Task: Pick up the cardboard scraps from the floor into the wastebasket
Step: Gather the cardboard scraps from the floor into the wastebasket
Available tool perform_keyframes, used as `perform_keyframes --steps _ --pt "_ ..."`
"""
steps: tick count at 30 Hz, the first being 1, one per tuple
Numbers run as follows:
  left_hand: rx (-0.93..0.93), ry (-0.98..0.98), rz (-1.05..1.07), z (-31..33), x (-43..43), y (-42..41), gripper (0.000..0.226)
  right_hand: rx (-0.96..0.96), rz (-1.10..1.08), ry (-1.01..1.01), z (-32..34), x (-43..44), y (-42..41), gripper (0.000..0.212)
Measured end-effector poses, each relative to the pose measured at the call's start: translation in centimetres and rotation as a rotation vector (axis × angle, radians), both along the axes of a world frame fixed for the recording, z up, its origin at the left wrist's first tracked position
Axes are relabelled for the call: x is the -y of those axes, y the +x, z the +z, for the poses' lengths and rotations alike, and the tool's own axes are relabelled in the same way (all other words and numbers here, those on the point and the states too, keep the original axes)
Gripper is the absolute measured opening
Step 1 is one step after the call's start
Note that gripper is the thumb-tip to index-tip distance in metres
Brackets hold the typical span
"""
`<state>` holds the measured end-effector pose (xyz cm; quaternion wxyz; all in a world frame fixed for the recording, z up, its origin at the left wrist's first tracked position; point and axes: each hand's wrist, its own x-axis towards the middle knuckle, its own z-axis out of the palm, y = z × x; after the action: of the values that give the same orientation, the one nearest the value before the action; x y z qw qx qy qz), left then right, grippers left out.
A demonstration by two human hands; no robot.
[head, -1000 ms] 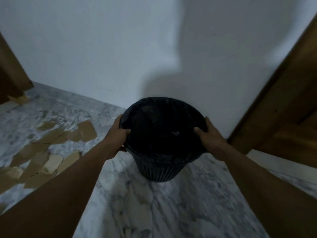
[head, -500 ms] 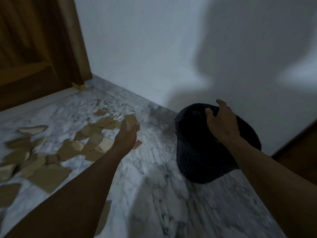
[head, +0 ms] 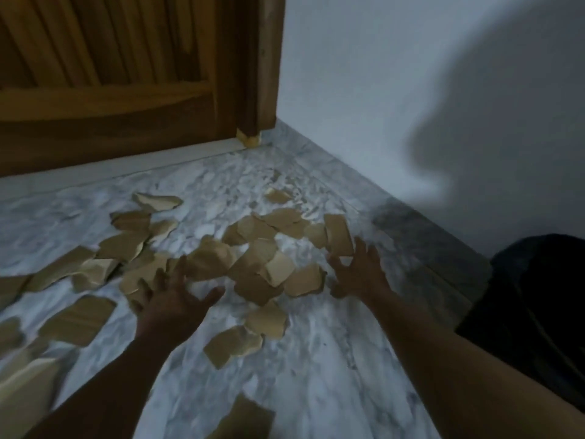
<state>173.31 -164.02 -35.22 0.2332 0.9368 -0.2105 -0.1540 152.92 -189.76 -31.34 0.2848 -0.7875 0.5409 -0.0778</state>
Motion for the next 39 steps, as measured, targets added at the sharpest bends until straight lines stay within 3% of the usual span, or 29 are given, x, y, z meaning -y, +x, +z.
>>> perform_keyframes --steps 5,9,11,15,18,23,26,29,31,33,35,37,39 --pt "0.051 0.035 0.009 -7.8 4.8 3.5 0.125 -0.158 -0.015 -0.051 -5.0 8.1 5.2 0.084" --pt "0.245 0.164 0.005 -9.4 6.9 3.1 0.122 -0.139 0.090 0.006 -7.1 12.1 11.3 0.117" --pt "0.244 0.193 -0.040 -9.8 6.9 3.4 0.115 -0.210 0.218 -0.003 -7.7 12.1 14.2 0.118" --pt "0.311 0.056 -0.063 -10.0 6.8 3.7 0.106 -0.339 0.454 -0.032 -8.4 8.8 18.5 0.108" --pt "0.370 -0.071 -0.025 -9.7 6.8 3.2 0.110 -0.333 0.572 -0.017 -8.6 6.9 19.6 0.104" --pt "0.229 0.156 -0.002 -9.0 6.1 2.8 0.121 -0.210 0.696 -0.011 -9.2 5.7 18.3 0.073" --pt "0.263 0.063 -0.069 -8.4 4.8 2.8 0.100 -0.052 0.702 0.096 -9.2 5.3 17.4 0.062" --pt "0.289 -0.027 0.093 -7.7 3.4 2.5 0.093 0.202 0.482 0.102 -9.0 4.8 17.1 0.062" --pt "0.114 0.104 0.213 -7.5 3.3 3.0 0.120 0.032 0.406 0.067 -8.6 4.3 17.1 0.081" --pt "0.059 0.256 0.186 -7.9 3.5 3.4 0.129 -0.157 0.450 0.126 -8.5 3.0 17.9 0.095" --pt "0.105 0.285 0.142 -8.2 3.1 3.4 0.114 -0.216 0.581 0.173 -8.5 0.7 19.0 0.089" --pt "0.137 0.172 0.178 -8.0 2.3 3.2 0.087 -0.197 0.669 0.179 -9.0 -1.5 19.2 0.069" --pt "0.156 0.008 0.296 -7.4 1.7 3.2 0.073 -0.177 0.740 0.143 -9.6 -2.9 18.7 0.055"
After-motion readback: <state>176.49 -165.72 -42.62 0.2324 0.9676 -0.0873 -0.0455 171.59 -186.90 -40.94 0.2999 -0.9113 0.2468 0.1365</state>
